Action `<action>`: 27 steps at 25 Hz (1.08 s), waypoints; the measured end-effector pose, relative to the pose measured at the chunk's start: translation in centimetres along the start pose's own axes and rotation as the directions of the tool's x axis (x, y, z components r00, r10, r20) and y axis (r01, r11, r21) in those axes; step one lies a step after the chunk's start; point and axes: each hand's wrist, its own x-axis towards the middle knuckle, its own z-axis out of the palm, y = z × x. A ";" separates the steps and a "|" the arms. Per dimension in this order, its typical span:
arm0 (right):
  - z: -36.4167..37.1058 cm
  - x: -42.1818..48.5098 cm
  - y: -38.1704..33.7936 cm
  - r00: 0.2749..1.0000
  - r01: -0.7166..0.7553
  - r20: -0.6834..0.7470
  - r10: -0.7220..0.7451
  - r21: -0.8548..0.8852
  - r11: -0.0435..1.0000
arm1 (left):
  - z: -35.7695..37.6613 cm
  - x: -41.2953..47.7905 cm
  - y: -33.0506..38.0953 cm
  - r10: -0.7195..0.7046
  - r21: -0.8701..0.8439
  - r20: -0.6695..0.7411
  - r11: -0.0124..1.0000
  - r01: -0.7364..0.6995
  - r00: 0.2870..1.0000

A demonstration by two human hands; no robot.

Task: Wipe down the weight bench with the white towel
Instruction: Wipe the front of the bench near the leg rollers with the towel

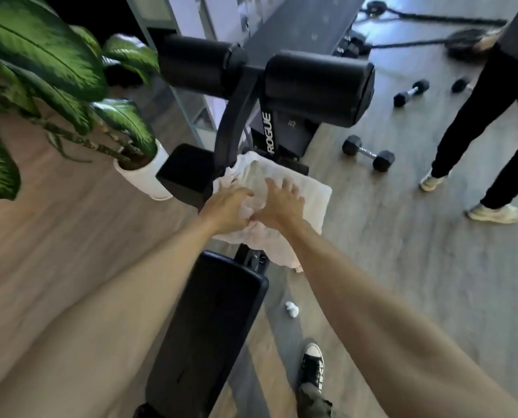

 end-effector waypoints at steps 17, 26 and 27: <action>9.6 -1.6 1.2 0.972 0.104 -0.132 -0.193 -0.494 0.863 | 5.8 -1.8 -1.9 0.064 0.388 -0.078 0.921 -0.029 0.995; 19.0 -10.1 -2.3 0.894 0.444 0.143 -0.424 -0.405 0.800 | 10.4 -16.6 -8.1 -0.137 0.291 -0.063 0.945 0.149 0.989; 20.3 -11.2 -3.7 0.868 0.496 0.188 -0.460 -0.384 0.779 | 10.7 -18.9 -9.4 -0.200 0.263 -0.069 0.941 0.212 0.977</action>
